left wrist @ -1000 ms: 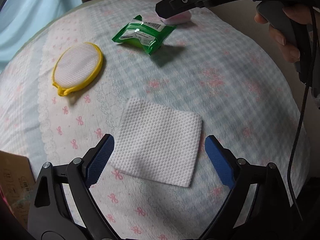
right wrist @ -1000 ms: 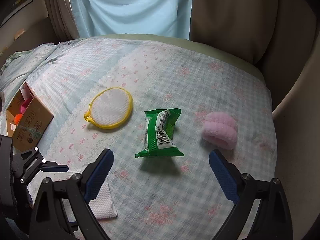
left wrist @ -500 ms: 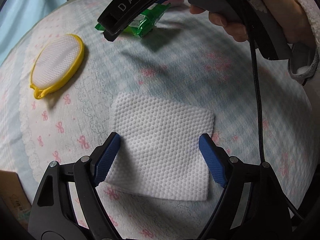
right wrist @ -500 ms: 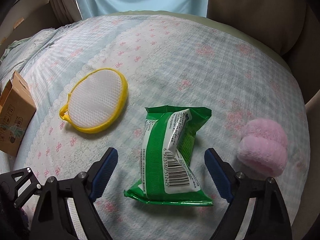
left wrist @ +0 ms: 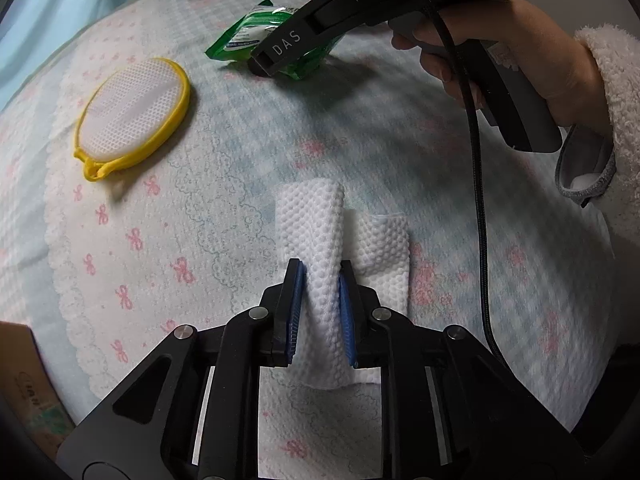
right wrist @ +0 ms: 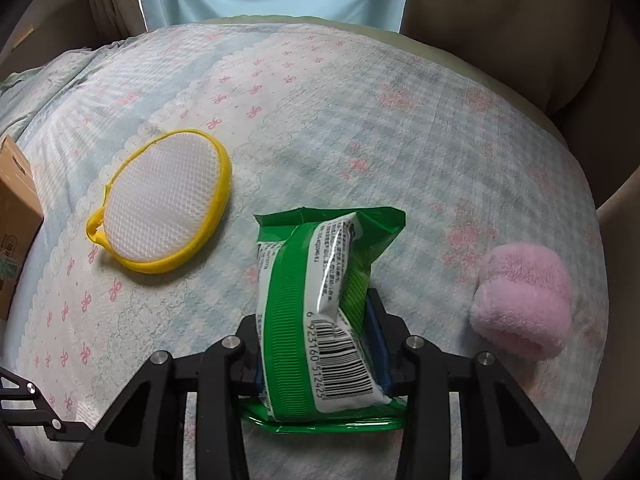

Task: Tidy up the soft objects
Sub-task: 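Grasp the white square cloth with the left tool while the right tool grasps the green wipes packet, then carry the white cloth and green wipes packet over the box with both tools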

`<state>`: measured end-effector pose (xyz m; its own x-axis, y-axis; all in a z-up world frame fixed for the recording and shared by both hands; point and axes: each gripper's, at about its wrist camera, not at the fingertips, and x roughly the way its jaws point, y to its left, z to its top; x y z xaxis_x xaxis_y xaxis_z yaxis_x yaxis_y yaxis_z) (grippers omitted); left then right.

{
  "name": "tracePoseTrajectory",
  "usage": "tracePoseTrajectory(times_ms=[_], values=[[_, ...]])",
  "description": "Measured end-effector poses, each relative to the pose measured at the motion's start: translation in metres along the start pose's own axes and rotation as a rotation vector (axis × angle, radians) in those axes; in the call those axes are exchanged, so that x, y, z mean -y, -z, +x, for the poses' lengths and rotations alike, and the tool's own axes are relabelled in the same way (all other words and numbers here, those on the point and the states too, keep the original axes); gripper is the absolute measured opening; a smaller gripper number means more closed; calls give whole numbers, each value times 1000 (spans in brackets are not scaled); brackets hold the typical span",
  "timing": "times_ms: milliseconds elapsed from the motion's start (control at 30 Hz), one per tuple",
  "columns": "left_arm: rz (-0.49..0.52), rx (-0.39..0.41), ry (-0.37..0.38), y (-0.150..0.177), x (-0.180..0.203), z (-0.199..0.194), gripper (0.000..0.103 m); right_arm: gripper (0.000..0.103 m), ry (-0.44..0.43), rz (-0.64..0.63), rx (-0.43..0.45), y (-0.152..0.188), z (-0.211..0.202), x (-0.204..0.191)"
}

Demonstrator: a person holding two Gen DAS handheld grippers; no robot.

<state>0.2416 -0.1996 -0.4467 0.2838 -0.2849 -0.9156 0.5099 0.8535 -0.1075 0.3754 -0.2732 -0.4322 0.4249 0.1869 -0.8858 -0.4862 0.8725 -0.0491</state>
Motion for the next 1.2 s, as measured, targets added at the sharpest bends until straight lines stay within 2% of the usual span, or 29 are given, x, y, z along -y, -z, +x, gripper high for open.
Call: tracePoseTrajectory(times_ms=[300, 500, 600, 833, 1033, 1200], values=[[-72, 36, 11, -2, -8, -23, 10, 34, 1, 89, 23, 7, -31, 7], [-104, 88, -5, -6, -13, -65, 10, 34, 10, 147, 50, 4, -78, 3], [-129, 126, -9, -10, -19, -96, 10, 34, 12, 172, 66, 0, -113, -5], [-171, 241, -42, -12, -29, -197, 10, 34, 29, 229, 120, -11, -211, -40], [-211, 305, -55, 1, -58, -281, 10, 34, 56, 277, 175, -25, -295, -92], [-242, 337, -82, 27, -92, -343, 10, 34, 63, 349, 197, -39, -341, -147]])
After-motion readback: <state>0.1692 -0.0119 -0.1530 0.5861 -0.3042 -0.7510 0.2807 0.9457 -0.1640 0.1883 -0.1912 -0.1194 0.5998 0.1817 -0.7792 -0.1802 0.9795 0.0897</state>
